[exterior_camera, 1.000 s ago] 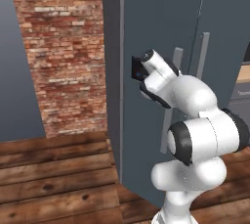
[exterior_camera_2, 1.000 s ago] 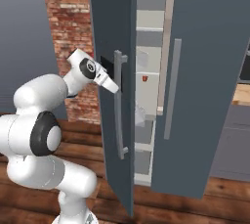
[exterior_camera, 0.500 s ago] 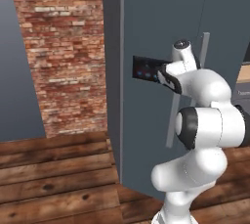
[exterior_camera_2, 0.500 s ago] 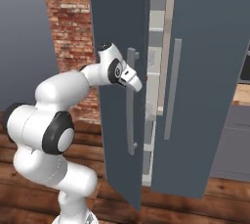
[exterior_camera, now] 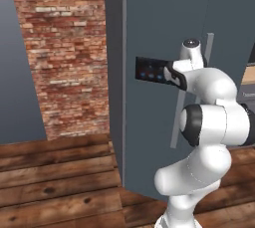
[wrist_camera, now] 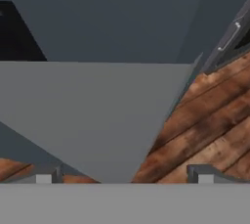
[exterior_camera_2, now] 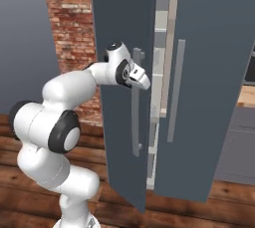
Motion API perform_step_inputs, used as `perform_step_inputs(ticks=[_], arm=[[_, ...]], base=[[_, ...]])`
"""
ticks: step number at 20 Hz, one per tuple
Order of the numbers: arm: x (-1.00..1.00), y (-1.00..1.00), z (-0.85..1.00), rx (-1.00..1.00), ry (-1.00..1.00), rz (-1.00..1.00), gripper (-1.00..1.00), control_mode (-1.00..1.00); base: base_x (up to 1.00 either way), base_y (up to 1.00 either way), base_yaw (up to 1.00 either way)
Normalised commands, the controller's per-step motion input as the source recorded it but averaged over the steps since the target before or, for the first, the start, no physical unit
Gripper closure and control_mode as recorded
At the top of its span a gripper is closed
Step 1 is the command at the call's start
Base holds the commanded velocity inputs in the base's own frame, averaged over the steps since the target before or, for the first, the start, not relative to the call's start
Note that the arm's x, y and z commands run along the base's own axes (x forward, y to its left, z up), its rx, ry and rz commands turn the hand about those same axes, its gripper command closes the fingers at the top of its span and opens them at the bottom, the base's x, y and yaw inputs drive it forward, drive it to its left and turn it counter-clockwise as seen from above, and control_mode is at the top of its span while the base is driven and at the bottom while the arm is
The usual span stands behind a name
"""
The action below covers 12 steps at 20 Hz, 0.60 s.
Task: Store the kebab skewer in the freezer for long-term storage. Close the freezer door after placing the cooked food.
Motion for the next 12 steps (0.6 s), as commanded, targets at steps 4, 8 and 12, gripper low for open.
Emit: perform_step_inputs(ticks=[4,8,12], arm=[[0.18,-0.09,0.0,0.0,-0.15,0.12,-1.0,-1.0],[0.3,-0.16,0.0,0.0,-0.21,0.13,-1.0,-1.0],[0.36,-0.12,0.0,-0.02,-0.16,0.11,-1.0,-1.0]], base=[[0.0,0.0,0.0],[0.0,0.0,0.0],[0.0,0.0,0.0]])
